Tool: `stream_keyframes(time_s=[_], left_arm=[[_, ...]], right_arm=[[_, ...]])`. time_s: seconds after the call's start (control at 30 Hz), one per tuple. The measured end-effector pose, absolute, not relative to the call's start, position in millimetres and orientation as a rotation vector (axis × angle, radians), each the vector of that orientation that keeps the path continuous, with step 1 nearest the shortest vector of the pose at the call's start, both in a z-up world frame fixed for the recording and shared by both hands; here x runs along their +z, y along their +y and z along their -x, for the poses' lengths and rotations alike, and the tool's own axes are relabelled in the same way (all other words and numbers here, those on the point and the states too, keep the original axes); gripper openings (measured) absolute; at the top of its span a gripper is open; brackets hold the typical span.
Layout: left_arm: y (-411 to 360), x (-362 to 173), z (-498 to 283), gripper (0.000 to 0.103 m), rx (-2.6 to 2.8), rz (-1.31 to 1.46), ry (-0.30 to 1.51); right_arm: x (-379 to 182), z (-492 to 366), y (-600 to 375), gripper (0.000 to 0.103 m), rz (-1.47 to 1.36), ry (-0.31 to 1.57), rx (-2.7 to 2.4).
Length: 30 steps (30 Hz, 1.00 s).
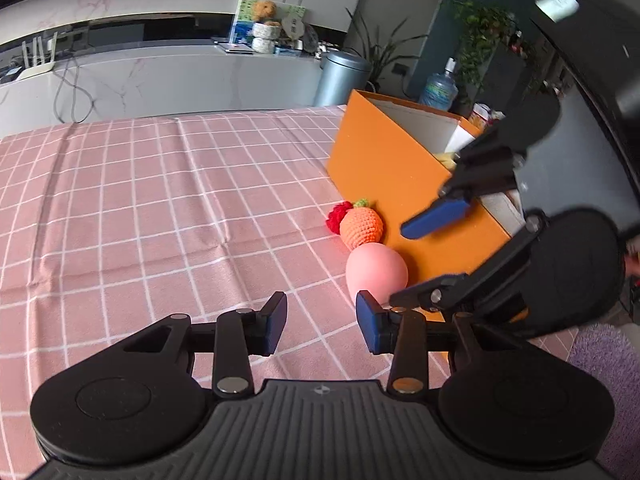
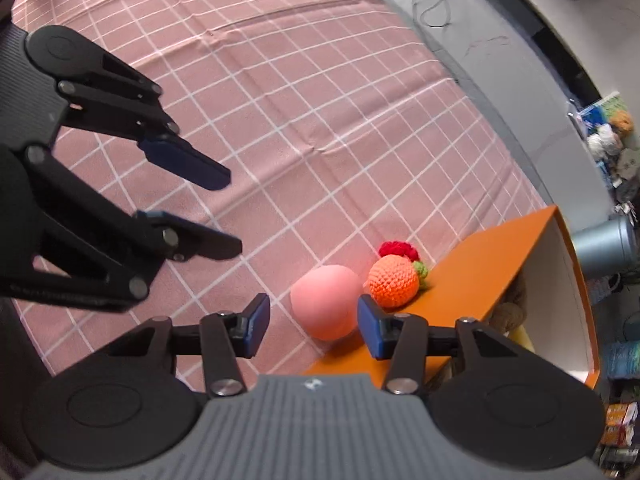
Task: Organize soft objects
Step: 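Grasp the pink egg sponge with the left gripper while the right grasps the crocheted orange fruit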
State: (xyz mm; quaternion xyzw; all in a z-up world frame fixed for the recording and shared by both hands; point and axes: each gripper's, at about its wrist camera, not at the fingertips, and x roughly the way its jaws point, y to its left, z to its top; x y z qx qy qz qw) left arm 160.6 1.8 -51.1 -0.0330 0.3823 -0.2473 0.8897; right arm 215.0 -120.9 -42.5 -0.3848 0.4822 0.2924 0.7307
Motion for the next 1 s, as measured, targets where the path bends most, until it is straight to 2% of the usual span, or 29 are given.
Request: stream_keyframes(time_s=[0.27, 0.47, 1.0], left_arm=[[-24.3, -56.2, -180.8, 0.047, -0.633, 0.005, 0.793], [-40.4, -63.5, -192.0, 0.059, -0.694, -0.01, 0.793], [-61.3, -85.9, -211.7, 0.059, -0.727, 0.034, 0.829]], right_arm=[[-41.0, -246.3, -124.6, 0.047, 1.039, 1.151, 0.776], [-37.9, -269.3, -129.6, 0.046, 1.107, 1.179, 0.812], [-78.2, -302.6, -117.6, 0.045, 1.253, 1.219, 0.844]])
